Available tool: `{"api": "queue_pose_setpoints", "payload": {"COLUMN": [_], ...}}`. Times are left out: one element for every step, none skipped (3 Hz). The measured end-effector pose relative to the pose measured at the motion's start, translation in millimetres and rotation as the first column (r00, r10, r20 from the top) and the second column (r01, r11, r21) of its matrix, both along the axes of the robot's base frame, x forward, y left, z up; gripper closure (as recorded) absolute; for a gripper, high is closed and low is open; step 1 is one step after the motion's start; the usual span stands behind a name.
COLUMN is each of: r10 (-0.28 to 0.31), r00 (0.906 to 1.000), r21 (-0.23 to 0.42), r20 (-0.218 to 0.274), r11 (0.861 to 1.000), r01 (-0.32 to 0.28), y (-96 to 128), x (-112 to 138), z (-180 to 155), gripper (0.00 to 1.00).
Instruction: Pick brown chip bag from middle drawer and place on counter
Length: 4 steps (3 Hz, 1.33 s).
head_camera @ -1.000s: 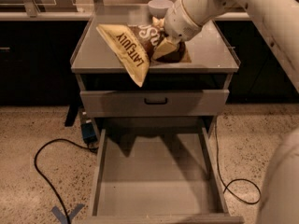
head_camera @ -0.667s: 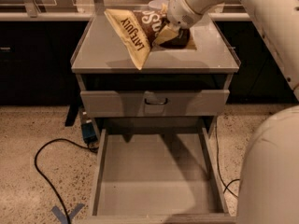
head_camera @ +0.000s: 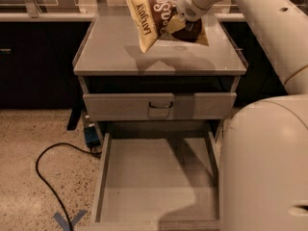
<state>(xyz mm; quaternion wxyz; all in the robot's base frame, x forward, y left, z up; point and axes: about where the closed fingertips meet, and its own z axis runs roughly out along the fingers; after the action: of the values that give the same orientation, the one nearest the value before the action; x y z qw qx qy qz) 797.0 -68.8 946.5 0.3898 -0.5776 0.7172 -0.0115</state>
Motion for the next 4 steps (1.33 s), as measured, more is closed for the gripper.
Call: {"api": "queue_pose_setpoints", "payload": {"r10": [-0.100, -0.178, -0.189, -0.189], "r00": [0.9938, 0.9746, 0.9643, 0.9642], "r21": [0.003, -0.003, -0.009, -0.009], "r20": [-0.047, -0.135, -0.185, -0.186], "r11": [0.995, 0.984, 0.982, 0.982], "r01": [0.101, 0.179, 0.191, 0.191], "y": [-16.0, -32.8, -35.0, -35.0], "x": [29.0, 46.5, 49.6, 49.6], "z": [-24.8, -69.4, -92.0, -92.0], "gripper": [1.00, 1.00, 1.00, 0.81]}}
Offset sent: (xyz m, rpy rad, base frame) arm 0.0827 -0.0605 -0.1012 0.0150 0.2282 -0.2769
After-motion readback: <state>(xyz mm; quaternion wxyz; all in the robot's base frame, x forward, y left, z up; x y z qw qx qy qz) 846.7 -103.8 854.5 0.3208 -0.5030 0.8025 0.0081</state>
